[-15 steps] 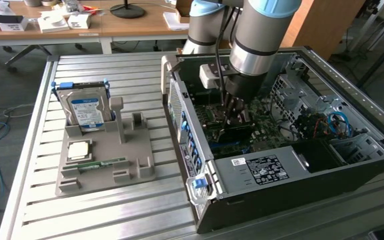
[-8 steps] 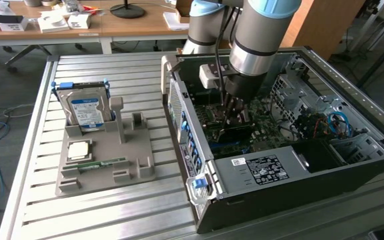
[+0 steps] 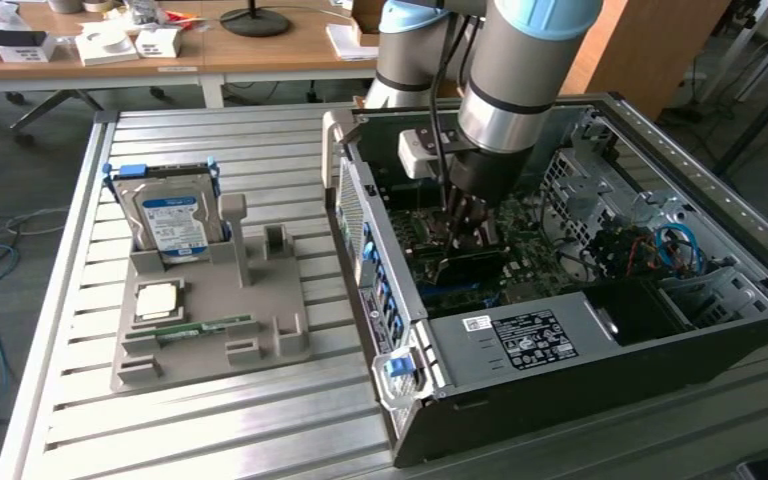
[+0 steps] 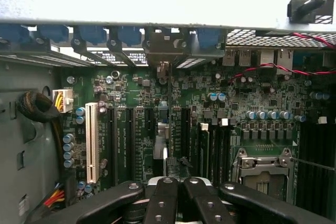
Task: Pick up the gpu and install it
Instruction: 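Press down on the gpu until it lock into place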
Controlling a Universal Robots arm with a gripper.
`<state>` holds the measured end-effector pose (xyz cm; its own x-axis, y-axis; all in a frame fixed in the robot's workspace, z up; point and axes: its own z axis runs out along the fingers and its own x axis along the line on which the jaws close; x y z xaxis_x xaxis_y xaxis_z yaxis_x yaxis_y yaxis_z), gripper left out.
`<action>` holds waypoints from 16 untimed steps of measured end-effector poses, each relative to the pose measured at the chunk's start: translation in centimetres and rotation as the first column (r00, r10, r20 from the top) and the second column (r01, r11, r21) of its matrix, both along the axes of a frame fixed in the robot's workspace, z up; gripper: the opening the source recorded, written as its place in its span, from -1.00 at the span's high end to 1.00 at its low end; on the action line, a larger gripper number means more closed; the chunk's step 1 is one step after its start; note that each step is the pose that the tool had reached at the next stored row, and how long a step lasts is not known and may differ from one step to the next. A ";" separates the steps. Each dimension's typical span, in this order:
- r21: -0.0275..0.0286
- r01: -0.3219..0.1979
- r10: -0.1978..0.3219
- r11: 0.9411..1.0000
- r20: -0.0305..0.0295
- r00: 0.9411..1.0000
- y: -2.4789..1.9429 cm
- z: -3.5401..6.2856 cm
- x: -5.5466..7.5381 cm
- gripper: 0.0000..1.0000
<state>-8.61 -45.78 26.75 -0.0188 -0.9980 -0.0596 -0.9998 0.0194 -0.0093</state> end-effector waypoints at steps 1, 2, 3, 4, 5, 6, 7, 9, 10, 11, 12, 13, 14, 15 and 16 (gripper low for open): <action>0.001 0.000 0.000 1.000 0.000 1.000 0.01 -0.01 0.0 0.79; 0.003 0.000 0.000 1.000 0.000 1.000 0.01 -0.02 0.0 0.79; 0.003 0.000 0.000 1.000 0.000 1.000 0.01 -0.02 0.0 0.79; 0.004 0.000 0.000 1.000 0.000 1.000 0.01 -0.02 0.0 0.79; 0.004 0.000 0.000 1.000 0.000 1.000 0.01 -0.03 0.0 0.79; 0.004 0.000 0.000 1.000 0.000 1.000 0.01 -0.03 0.0 0.79; 0.005 0.000 0.000 1.000 0.000 1.000 0.02 -0.03 0.0 0.79; 0.006 0.000 0.000 1.000 0.000 1.000 0.02 -0.03 0.0 0.79; 0.006 0.000 0.000 1.000 0.000 1.000 0.03 -0.03 0.0 0.79; 0.007 0.000 0.000 1.000 0.000 1.000 0.03 -0.04 0.0 0.79; 0.008 0.000 0.000 1.000 0.000 1.000 0.04 -0.04 0.0 0.79; 0.009 0.000 0.000 1.000 0.000 1.000 0.05 -0.05 0.0 0.79; 0.010 0.000 0.000 1.000 0.000 1.000 0.05 -0.05 0.0 0.79; 0.010 0.000 0.000 1.000 0.000 1.000 0.05 -0.05 0.0 0.79; 0.010 0.000 0.000 1.000 0.000 1.000 0.05 -0.05 0.0 0.79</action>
<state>-8.61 -45.74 26.70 -0.0188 -0.9974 -0.0692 -0.9998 0.0194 -0.0093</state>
